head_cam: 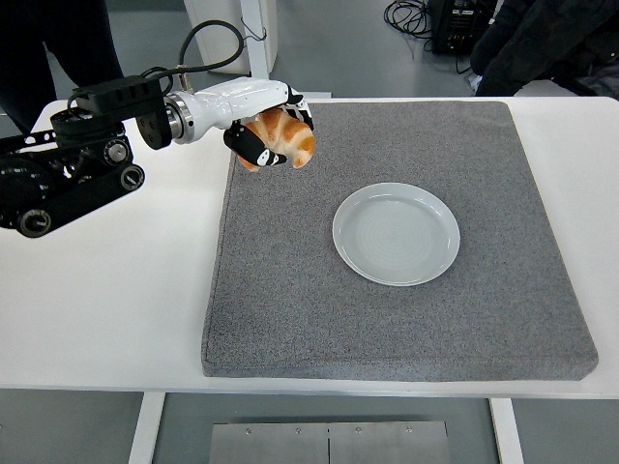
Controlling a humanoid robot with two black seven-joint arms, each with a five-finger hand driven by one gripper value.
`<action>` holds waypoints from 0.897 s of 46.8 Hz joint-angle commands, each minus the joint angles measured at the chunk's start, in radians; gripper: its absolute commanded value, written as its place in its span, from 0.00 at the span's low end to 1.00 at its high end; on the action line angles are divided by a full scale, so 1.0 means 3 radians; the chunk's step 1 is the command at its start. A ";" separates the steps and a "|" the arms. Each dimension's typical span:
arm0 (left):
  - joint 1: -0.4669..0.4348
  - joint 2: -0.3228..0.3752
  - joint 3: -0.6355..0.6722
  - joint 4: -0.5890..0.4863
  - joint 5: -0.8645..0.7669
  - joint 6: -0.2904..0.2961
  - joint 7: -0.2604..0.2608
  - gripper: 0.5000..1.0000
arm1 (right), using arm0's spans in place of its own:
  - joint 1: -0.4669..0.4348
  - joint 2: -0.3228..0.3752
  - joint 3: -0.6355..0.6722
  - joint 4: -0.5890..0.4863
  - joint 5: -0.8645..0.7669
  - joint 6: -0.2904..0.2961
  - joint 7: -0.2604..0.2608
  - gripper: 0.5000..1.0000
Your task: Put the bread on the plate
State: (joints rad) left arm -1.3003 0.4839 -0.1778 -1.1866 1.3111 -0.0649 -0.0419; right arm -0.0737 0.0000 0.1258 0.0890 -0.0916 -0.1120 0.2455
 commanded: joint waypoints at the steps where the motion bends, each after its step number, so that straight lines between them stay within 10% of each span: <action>1: -0.0150 0.0003 0.0005 0.0013 -0.0111 -0.0100 0.0001 0.00 | 0.0000 0.0000 0.0000 0.0000 -0.0001 0.0000 0.0000 1.00; 18: -0.0564 -0.0048 0.0015 0.0161 -0.0249 -0.0310 -0.0091 0.00 | 0.0000 0.0000 0.0000 0.0000 0.0004 0.0000 0.0000 1.00; 42: -0.0948 -0.0805 0.0173 0.0524 -0.0213 -0.0423 -0.0147 0.00 | 0.0000 0.0000 0.0000 0.0000 -0.0001 0.0000 0.0000 1.00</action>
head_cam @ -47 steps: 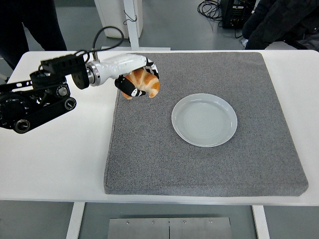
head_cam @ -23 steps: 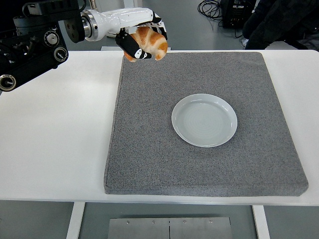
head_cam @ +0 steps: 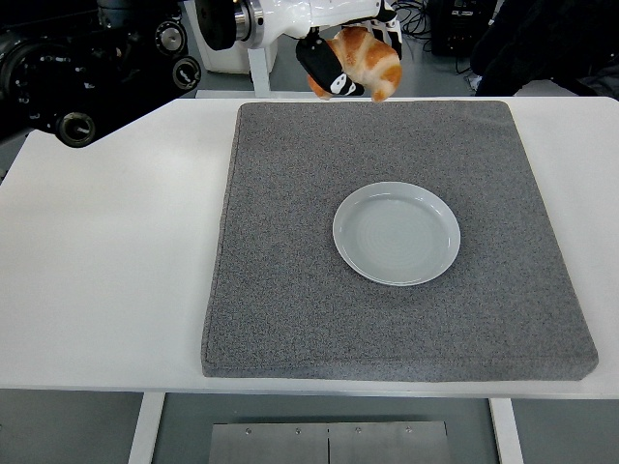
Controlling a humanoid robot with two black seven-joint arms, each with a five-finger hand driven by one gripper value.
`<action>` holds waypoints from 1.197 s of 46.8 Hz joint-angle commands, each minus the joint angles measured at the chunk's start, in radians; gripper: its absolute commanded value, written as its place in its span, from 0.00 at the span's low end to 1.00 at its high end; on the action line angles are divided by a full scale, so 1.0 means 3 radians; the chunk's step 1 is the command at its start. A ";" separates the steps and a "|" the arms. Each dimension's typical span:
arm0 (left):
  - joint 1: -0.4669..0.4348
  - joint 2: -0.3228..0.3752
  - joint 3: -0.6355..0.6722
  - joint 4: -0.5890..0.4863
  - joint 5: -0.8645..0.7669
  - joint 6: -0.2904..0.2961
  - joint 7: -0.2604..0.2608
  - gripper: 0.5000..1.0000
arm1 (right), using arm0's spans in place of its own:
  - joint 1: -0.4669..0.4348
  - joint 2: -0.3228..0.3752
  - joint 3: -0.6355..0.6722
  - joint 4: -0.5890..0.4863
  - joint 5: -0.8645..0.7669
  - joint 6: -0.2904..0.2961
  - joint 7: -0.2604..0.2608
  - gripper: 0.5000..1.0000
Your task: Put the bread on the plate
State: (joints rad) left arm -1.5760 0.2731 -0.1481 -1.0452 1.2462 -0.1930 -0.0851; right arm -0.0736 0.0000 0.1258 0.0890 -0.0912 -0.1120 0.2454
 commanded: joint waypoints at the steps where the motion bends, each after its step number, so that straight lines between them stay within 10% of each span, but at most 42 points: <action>1: -0.0029 -0.0143 0.0105 0.0073 0.0003 0.0004 -0.0003 0.00 | 0.0000 0.0000 0.0000 0.0000 -0.0003 0.0000 0.0000 1.00; 23: -0.0049 -0.0910 0.0427 0.0441 0.0049 0.0040 -0.0013 0.00 | 0.0000 0.0000 0.0000 0.0000 -0.0003 0.0000 0.0000 1.00; 56: 0.0252 -0.0910 0.0780 0.0687 0.0070 0.0091 -0.0095 0.00 | 0.0000 0.0000 0.0000 0.0000 -0.0003 0.0000 0.0000 1.00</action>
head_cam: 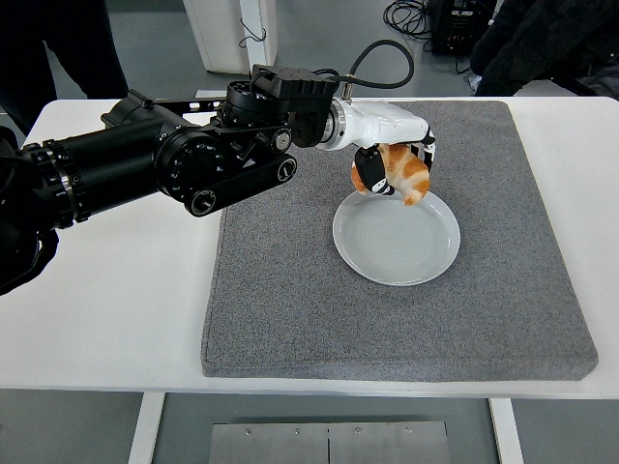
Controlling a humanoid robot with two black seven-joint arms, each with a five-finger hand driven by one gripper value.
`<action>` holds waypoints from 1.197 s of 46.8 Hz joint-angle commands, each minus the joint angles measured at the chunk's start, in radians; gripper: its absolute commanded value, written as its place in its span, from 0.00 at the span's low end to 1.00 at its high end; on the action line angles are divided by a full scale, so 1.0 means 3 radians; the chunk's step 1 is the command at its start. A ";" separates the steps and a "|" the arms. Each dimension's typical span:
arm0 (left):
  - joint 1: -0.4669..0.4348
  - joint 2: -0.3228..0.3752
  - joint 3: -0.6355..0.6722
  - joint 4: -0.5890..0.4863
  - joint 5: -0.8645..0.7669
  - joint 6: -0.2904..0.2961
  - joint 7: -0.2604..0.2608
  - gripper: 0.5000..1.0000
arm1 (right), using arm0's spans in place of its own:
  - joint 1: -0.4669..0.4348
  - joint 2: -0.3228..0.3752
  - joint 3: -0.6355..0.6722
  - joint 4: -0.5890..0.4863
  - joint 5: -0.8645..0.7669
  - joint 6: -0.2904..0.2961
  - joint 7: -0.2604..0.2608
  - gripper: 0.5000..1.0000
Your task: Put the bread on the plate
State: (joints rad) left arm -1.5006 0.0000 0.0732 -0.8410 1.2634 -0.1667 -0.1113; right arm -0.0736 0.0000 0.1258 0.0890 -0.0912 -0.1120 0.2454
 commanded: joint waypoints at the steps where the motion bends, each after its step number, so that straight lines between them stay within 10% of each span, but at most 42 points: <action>1: 0.0001 0.0000 0.0068 0.0006 0.0012 0.0009 -0.0007 0.00 | 0.0000 0.0000 0.0000 0.0000 0.0002 0.0000 0.0000 1.00; 56: 0.0395 0.0000 0.0421 -0.0050 0.0120 0.0581 -0.0237 0.00 | 0.0000 0.0000 0.0000 0.0000 -0.0003 0.0000 0.0000 1.00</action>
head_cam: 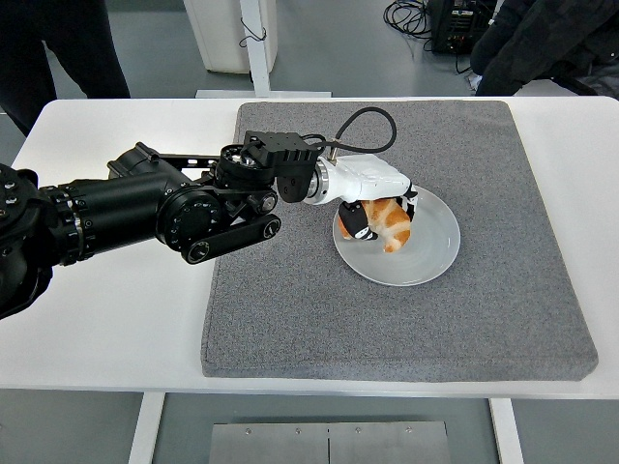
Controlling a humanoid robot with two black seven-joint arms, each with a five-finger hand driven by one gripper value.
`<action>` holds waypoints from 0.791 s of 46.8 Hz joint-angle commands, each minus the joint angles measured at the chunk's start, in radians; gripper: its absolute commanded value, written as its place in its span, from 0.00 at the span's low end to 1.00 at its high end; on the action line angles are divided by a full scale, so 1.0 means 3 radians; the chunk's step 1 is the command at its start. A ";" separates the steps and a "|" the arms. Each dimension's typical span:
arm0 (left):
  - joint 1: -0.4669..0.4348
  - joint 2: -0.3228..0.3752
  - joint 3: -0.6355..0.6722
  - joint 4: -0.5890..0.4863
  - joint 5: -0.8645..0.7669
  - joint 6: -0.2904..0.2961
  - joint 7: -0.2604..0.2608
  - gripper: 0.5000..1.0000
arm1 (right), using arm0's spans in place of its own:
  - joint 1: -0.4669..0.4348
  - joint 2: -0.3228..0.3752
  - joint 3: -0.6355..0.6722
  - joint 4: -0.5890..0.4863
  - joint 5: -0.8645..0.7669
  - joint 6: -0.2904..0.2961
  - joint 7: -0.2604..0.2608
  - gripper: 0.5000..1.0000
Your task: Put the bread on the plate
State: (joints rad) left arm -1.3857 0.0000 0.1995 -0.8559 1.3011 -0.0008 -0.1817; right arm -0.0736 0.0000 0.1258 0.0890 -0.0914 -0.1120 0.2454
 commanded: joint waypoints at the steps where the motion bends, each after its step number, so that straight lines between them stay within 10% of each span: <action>1: 0.0022 0.0000 0.0000 0.0000 -0.0006 0.0043 -0.0003 0.00 | 0.0000 0.0000 0.0000 0.0000 0.0003 0.0000 0.0000 1.00; 37: 0.0237 0.0000 0.0010 0.0030 0.0004 0.0207 -0.0003 0.00 | 0.0000 0.0000 0.0000 0.0000 -0.0002 0.0000 0.0000 1.00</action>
State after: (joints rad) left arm -1.3188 0.0000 0.2037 -0.8471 1.3020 0.0610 -0.1826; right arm -0.0736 0.0000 0.1258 0.0890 -0.0913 -0.1120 0.2454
